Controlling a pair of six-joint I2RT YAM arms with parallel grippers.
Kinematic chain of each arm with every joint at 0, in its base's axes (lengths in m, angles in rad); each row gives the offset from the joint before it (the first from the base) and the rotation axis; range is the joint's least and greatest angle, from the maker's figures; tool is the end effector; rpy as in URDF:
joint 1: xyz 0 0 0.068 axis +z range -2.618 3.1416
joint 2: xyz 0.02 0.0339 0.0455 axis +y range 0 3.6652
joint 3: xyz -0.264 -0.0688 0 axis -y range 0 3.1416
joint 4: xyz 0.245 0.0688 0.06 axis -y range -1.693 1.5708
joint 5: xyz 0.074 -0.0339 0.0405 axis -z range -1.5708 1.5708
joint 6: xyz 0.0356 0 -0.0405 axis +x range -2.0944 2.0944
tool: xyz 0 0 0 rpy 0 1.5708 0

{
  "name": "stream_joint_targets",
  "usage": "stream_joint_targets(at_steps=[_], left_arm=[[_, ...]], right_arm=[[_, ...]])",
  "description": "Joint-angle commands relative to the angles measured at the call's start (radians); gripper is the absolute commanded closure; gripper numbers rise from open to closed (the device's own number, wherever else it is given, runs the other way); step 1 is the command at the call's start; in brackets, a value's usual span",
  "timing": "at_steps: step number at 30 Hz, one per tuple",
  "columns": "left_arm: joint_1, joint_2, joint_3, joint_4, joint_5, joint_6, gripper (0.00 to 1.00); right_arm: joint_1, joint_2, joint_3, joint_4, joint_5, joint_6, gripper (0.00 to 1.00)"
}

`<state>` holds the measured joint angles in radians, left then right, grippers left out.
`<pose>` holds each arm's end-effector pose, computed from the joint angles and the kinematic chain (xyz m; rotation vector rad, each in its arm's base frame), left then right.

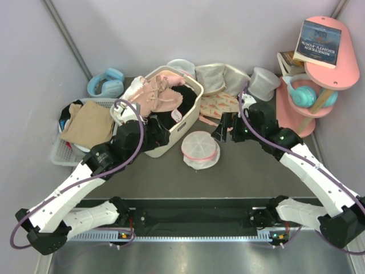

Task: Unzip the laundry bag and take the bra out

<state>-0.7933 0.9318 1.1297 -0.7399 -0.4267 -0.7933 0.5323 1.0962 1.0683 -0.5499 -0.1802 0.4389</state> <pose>0.1383 -0.1195 0.3775 -0.2554 2.0863 -0.5232 0.2012 0.1259 0.3419 -0.2135 2.2258 0.7432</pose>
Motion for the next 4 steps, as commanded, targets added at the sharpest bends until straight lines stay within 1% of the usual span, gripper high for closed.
stream_joint_targets(at_steps=[1, 4], left_arm=[[0.003, -0.005, 0.036, -0.039, -0.040, 0.020, 0.01], [0.003, -0.004, 0.042, -0.042, -0.041, 0.025, 0.01]], right_arm=[[-0.012, -0.030, -0.027, 0.085, 0.018, 0.007, 0.01], [-0.012, -0.025, -0.030, 0.082, 0.022, 0.003, 0.01]])
